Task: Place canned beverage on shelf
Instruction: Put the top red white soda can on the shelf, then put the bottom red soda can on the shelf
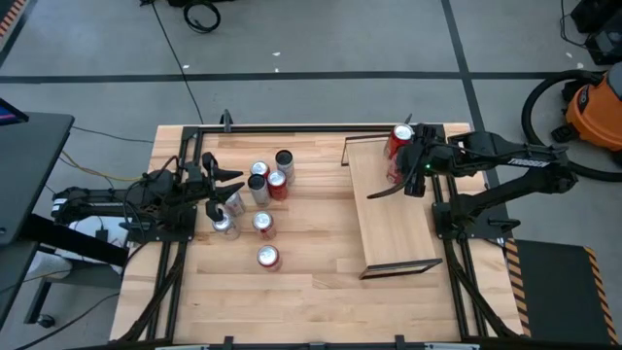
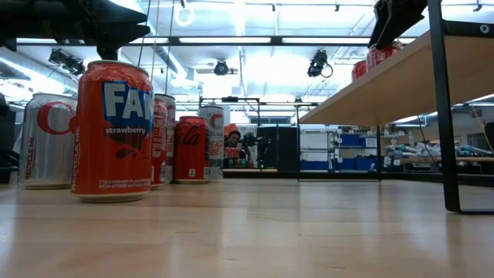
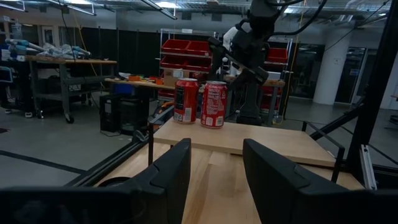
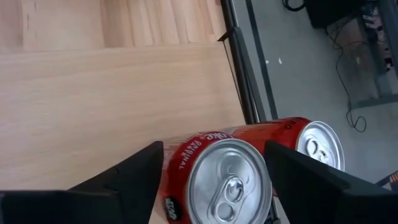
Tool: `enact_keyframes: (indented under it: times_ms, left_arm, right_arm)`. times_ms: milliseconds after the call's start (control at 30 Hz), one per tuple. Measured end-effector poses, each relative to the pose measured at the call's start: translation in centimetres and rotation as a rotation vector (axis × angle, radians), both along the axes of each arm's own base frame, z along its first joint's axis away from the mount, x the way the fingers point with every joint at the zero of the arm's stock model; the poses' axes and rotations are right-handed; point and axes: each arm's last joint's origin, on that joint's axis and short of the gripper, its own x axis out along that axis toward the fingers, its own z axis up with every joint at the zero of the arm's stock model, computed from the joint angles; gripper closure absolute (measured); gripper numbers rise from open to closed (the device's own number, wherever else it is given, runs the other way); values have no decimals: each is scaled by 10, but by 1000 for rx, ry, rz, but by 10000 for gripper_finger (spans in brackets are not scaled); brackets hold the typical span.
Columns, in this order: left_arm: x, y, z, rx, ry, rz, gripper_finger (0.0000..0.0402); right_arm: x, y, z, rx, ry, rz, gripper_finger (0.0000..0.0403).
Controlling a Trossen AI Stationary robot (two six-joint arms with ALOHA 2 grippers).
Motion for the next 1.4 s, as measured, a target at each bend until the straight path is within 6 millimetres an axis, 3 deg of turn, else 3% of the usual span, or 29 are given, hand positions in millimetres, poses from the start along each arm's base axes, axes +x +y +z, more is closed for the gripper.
enact_keyframes:
  times_ms: [633, 967, 1167, 1400]
  left_arm:
    - [0, 0, 0, 0, 0, 0, 246]
    - [0, 0, 0, 0, -1, 0, 246]
    - [0, 0, 0, -6, -3, -1, 246]
    - [-1, 0, 4, 8, -40, 1, 246]
  right_arm:
    - [-1, -1, 0, -39, 17, -14, 159]
    - [8, 3, 6, -41, -80, 37, 165]
    - [28, 11, 13, 50, -258, 123, 165]
    - [75, 24, 8, 162, -387, 244, 165]
